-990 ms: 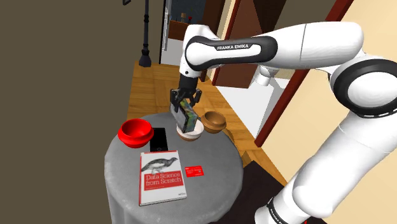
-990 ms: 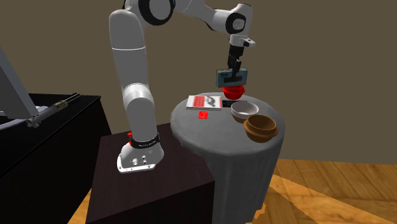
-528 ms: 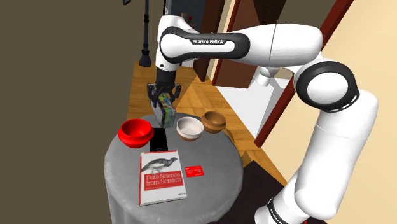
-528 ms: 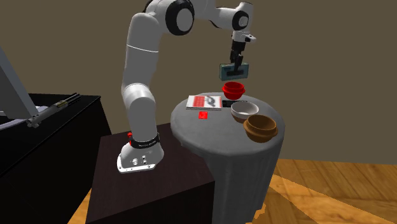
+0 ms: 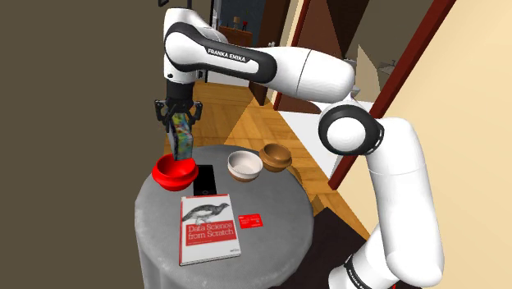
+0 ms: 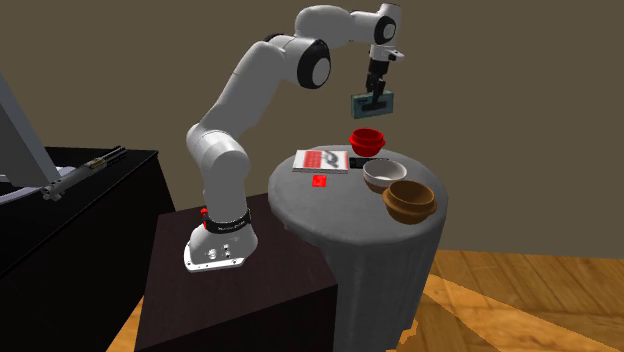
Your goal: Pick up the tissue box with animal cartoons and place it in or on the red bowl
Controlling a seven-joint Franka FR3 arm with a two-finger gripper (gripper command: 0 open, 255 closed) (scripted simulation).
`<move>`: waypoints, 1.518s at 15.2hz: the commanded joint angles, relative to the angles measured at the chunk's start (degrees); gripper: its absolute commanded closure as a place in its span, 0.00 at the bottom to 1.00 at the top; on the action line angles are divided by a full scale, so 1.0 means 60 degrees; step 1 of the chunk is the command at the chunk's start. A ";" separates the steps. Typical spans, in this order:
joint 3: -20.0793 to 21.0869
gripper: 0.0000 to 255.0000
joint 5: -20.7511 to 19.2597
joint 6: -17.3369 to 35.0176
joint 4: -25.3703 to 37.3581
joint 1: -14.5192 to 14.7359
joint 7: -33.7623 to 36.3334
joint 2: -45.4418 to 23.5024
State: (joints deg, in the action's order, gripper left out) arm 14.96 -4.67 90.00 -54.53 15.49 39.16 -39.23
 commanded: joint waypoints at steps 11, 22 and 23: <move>-0.0021 1.00 -0.0021 0.1447 -0.1384 -0.0087 0.0025 -0.0072; -0.0036 1.00 -0.0036 0.2135 -0.2032 -0.0138 0.0016 -0.0118; -0.0036 1.00 -0.0036 0.2135 -0.2032 -0.0138 0.0016 -0.0118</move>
State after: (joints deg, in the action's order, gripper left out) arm 14.74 -4.88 102.86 -66.65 14.64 39.24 -39.82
